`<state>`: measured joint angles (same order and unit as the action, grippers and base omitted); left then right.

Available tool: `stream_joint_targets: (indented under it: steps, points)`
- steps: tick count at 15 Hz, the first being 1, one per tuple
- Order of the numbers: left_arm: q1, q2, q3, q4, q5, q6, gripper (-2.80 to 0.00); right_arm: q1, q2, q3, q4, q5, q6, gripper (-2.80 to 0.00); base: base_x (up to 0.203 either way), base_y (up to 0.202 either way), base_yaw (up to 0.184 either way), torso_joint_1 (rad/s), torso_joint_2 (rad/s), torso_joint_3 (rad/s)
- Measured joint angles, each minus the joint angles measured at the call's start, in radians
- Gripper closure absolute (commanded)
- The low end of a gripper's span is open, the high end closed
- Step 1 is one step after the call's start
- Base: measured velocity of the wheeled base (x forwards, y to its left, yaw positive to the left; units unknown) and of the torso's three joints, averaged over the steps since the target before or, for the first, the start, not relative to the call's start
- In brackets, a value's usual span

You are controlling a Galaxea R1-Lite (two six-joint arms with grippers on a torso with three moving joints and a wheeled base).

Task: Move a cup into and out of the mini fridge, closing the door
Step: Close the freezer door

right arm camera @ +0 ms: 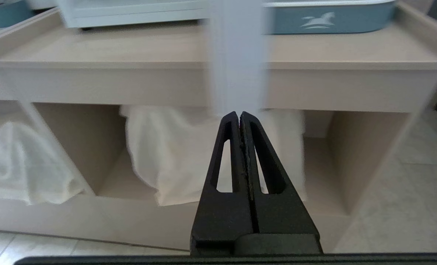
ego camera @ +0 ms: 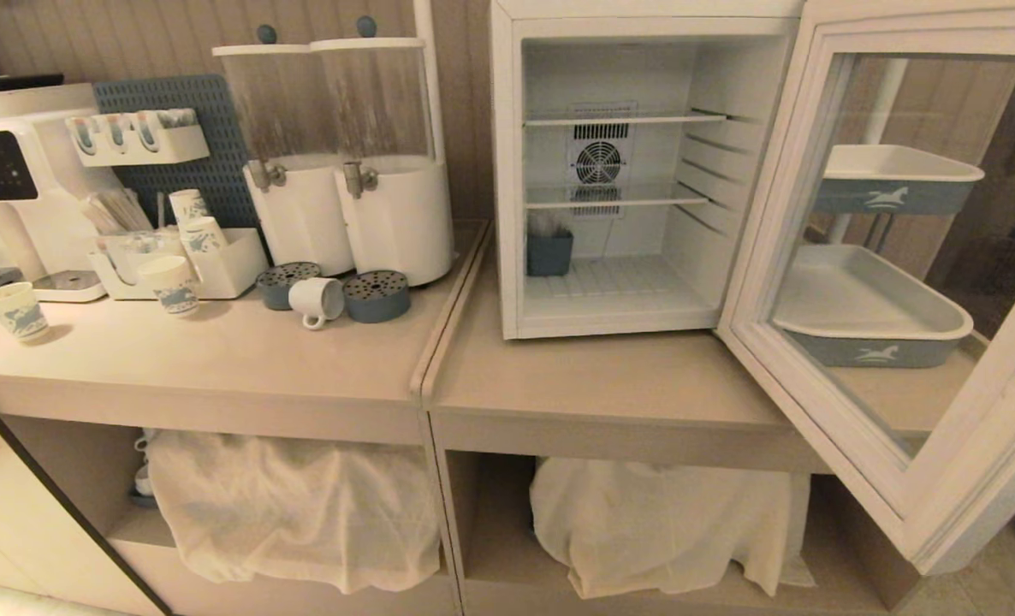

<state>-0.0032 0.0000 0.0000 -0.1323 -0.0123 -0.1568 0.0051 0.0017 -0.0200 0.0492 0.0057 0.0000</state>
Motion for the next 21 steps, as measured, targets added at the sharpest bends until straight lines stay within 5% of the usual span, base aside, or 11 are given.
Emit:
stream_joint_targets:
  steps: [5,21]
  points:
    - [0.000,0.000,0.000,0.000,0.000,-0.001,0.00,0.000,0.000,0.000,0.000,0.000,0.000,0.00,0.000,-0.147,0.000,0.000,0.00,0.002]
    - [0.000,0.000,0.000,-0.002,0.000,-0.003,0.00,-0.001,0.000,-0.061,0.018,0.001,0.039,0.00,0.000,0.000,0.000,0.000,0.00,0.000]
